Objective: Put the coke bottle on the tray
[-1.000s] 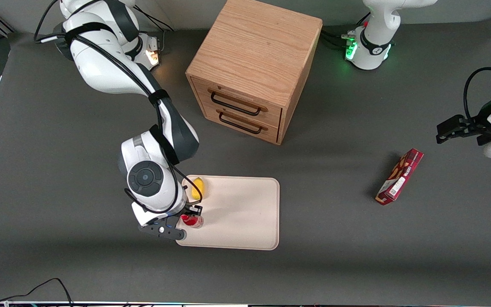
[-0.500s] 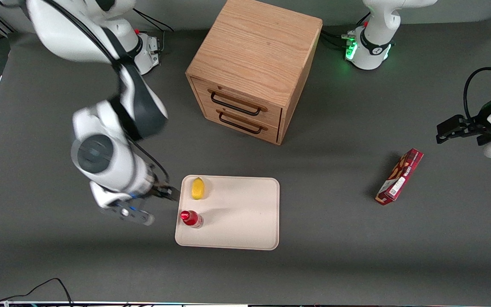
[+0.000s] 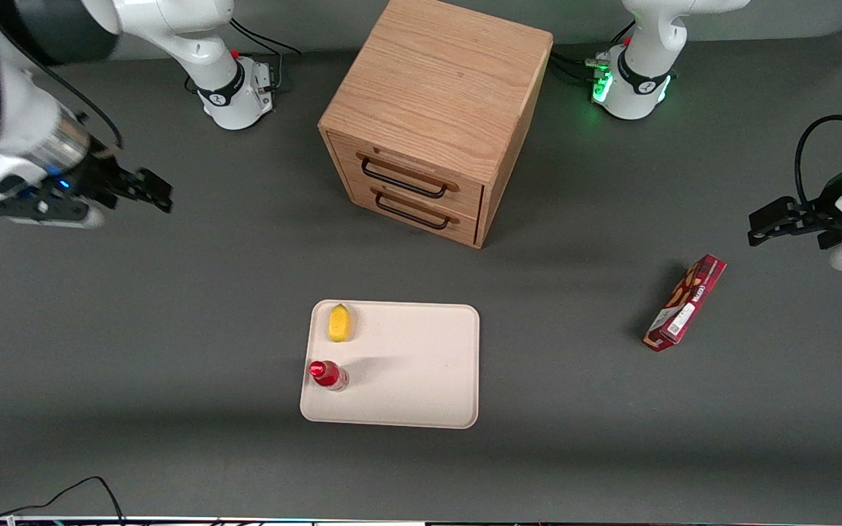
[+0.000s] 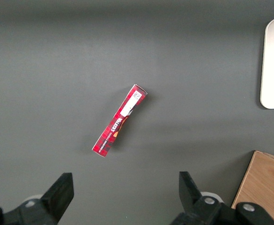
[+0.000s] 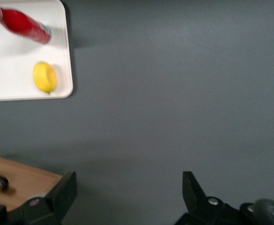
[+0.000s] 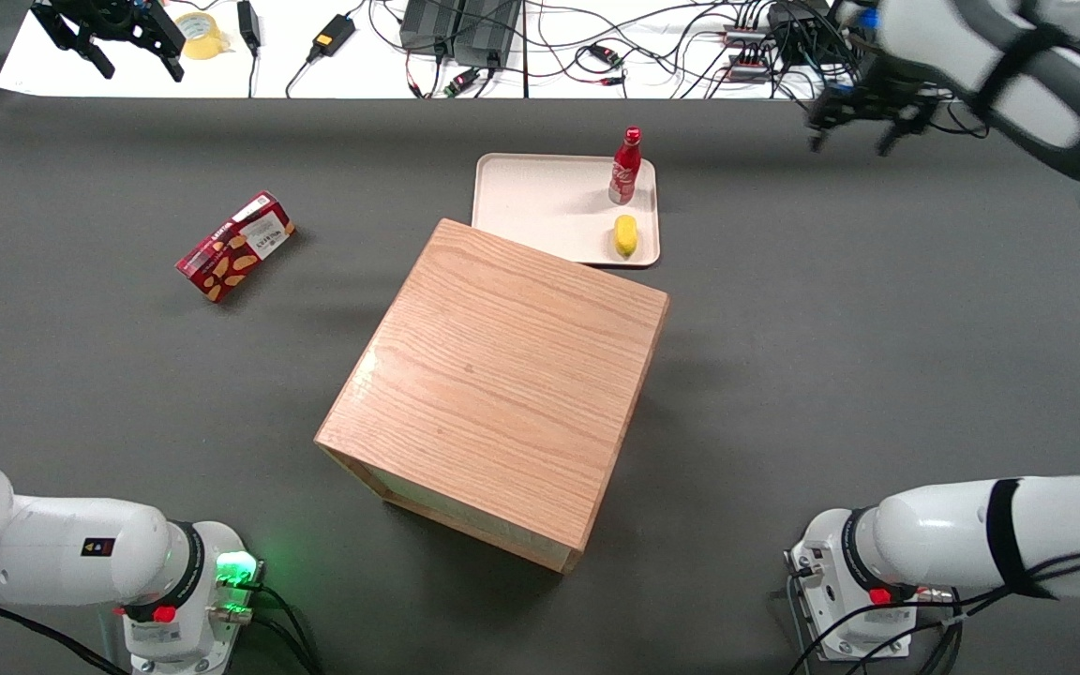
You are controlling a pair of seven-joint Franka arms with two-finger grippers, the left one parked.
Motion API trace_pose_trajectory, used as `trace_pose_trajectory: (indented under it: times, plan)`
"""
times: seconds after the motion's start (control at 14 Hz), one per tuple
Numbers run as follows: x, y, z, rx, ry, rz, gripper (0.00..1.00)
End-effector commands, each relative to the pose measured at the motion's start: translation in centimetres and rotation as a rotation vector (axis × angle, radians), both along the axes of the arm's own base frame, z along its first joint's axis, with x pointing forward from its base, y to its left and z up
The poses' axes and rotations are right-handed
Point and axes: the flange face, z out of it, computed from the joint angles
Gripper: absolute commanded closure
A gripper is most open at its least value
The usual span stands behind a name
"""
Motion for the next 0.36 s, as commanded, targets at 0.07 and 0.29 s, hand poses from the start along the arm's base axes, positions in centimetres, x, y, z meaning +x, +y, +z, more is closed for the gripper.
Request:
trace_pose_trajectory:
  times: [0.07,0.29]
  plan:
    - [-3.39,-4.11,0.34,0.052,-0.018,0.008,0.00]
    - [-2.86,-3.73,0.08,0.021,-0.012,0.022,0.00]
